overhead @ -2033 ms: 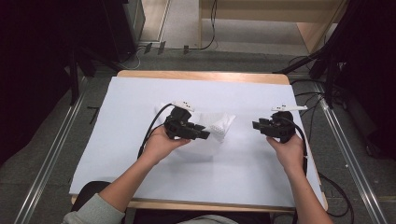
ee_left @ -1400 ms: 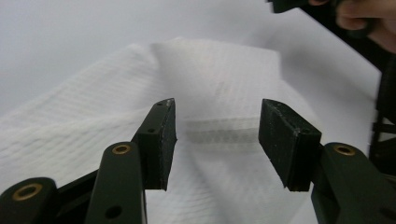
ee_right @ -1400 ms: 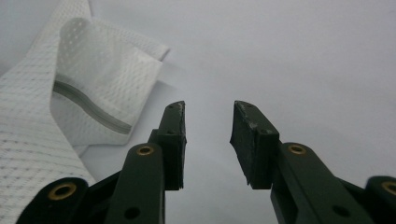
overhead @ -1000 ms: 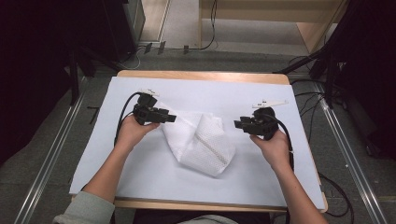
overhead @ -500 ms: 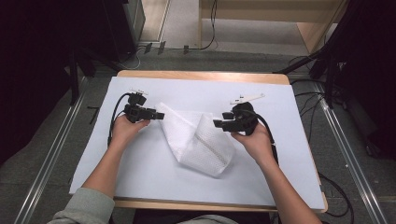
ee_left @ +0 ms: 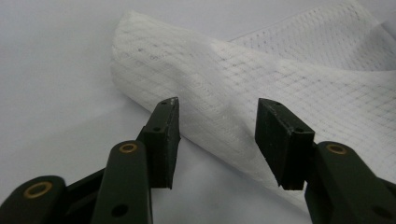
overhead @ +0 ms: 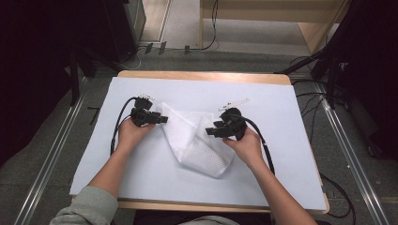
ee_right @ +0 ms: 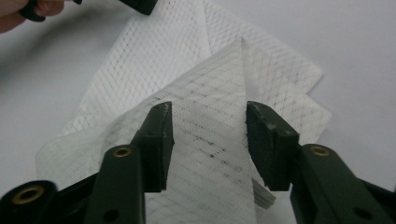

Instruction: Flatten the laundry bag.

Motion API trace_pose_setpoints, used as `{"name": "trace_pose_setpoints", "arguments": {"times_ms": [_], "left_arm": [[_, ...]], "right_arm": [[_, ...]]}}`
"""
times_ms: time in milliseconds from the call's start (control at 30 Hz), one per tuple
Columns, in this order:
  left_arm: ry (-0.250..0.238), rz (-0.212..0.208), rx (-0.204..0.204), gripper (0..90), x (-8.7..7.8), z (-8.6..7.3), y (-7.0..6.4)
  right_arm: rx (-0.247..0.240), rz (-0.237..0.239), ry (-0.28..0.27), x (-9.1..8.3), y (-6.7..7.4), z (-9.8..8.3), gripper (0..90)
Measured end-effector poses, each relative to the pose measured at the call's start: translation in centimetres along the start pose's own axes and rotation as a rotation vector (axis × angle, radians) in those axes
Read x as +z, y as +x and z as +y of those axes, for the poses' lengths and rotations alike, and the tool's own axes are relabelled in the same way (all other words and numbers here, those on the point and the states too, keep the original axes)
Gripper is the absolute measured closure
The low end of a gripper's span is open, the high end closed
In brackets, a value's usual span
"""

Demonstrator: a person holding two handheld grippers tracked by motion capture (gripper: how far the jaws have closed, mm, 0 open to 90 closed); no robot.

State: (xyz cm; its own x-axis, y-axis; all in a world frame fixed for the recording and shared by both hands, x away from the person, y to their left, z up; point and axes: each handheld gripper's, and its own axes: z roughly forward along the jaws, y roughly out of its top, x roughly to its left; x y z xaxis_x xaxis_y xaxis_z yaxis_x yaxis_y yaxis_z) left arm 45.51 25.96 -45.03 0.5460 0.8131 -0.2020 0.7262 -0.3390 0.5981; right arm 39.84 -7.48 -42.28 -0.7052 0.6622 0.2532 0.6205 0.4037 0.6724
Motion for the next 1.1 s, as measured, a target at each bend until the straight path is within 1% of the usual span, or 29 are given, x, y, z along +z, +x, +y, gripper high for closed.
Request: {"name": "trace_pose_setpoints", "arguments": {"times_ms": [33, 67, 100, 133, 167, 200, 233, 267, 300, 333, 367, 433, 500, 600, 633, 667, 733, 767, 833, 867, 900, 967, 1000, 1033, 1067, 1100], "left_arm": [[0.0, 0.0, 0.0, 61.2, 0.0, 0.0, 0.0], [0.0, 0.008, 0.005, 64.6, 0.0, 0.0, 0.1], [0.004, 0.002, -0.001, 68.5, 0.0, 0.0, 0.2], [0.004, 0.002, -0.001, 73.3, 0.0, 0.0, 0.2], [0.002, -0.016, -0.021, 73.3, 0.0, -0.1, 0.3], [0.006, -0.027, -0.032, 79.9, 0.0, -0.1, 0.5], [0.006, -0.027, -0.032, 83.6, 0.0, -0.1, 0.5], [0.01, -0.05, -0.051, 85.3, 0.0, -0.1, 0.6], [0.01, -0.05, -0.051, 87.6, 0.0, -0.1, 0.6], [0.009, -0.062, -0.063, 89.0, 0.1, 0.0, 0.7], [0.008, -0.065, -0.067, 89.4, 0.1, 0.0, 0.7], [0.009, -0.07, -0.073, 90.0, 0.0, 0.0, 0.8], [0.001, -0.085, -0.088, 90.0, -0.1, 0.0, 0.9], [0.004, -0.086, -0.089, 90.0, -0.1, 0.0, 1.0], [0.002, -0.083, -0.088, 90.0, -0.1, 0.0, 0.9], [0.002, -0.083, -0.088, 90.0, -0.1, 0.0, 0.9], [0.001, -0.081, -0.086, 90.0, -0.1, 0.0, 0.9], [0.001, -0.081, -0.085, 90.0, -0.1, 0.0, 0.9], [0.004, -0.08, -0.084, 90.0, -0.1, 0.0, 0.9], [0.005, -0.08, -0.083, 90.0, -0.1, 0.0, 0.9], [0.004, -0.08, -0.083, 90.0, -0.1, 0.0, 0.9], [0.004, -0.079, -0.083, 89.9, 0.0, 0.0, 0.9], [0.005, -0.082, -0.083, 89.9, 0.0, -0.1, 1.0], [0.005, -0.082, -0.083, 89.9, 0.0, -0.1, 1.0], [0.004, -0.082, -0.086, 89.9, 0.0, -0.1, 1.0], [0.005, -0.083, -0.087, 89.9, 0.0, -0.1, 1.0]], "right_arm": [[0.0, 0.0, 0.0, 0.0, 0.0, 0.0, 56.0], [-0.013, -0.001, 0.011, 0.2, 0.0, -0.1, 63.9], [-0.012, 0.002, 0.018, 0.3, 0.0, -0.2, 67.2], [-0.012, 0.002, 0.018, 0.3, 0.0, -0.2, 67.2], [-0.012, 0.008, 0.021, 0.3, 0.0, -0.3, 70.8], [-0.011, 0.016, 0.036, 0.5, -0.1, -0.4, 76.6], [-0.011, 0.016, 0.036, 0.5, -0.1, -0.4, 76.6], [-0.01, 0.023, 0.046, 0.7, -0.2, -0.6, 82.3], [-0.01, 0.023, 0.046, 0.7, -0.2, -0.6, 82.3], [-0.011, 0.03, 0.051, 0.8, -0.3, -0.7, 87.9], [-0.014, 0.033, 0.053, 0.8, -0.3, -0.7, 89.8], [-0.016, 0.041, 0.048, 0.6, -0.3, -0.7, 90.0], [-0.016, 0.043, 0.046, 0.5, -0.4, -0.7, 90.0], [-0.007, 0.045, 0.033, 0.2, -0.6, -0.7, 89.8], [-0.003, 0.036, 0.019, 0.0, -0.7, -0.6, 83.9], [-0.003, 0.036, 0.019, 0.0, -0.7, -0.6, 83.9], [-0.003, 0.032, -0.001, -0.5, -0.9, -0.4, 83.3], [-0.001, 0.025, -0.014, -1.1, -1.2, -0.3, 83.0], [0.006, 0.025, -0.018, -1.3, -1.4, -0.4, 82.8], [0.025, 0.031, -0.014, -1.4, -1.8, -0.7, 78.3], [0.025, 0.031, -0.014, -1.4, -1.8, -0.7, 78.3], [0.04, 0.048, -0.011, -1.2, -2.0, -0.8, 63.5], [0.049, 0.071, -0.006, -0.8, -2.1, -0.9, 53.2], [0.047, 0.08, 0.001, -0.6, -2.1, -0.9, 48.8], [0.047, 0.08, 0.001, -0.6, -2.1, -0.9, 48.8], [0.05, 0.111, 0.028, 0.1, -2.0, -1.1, 44.2]]}}
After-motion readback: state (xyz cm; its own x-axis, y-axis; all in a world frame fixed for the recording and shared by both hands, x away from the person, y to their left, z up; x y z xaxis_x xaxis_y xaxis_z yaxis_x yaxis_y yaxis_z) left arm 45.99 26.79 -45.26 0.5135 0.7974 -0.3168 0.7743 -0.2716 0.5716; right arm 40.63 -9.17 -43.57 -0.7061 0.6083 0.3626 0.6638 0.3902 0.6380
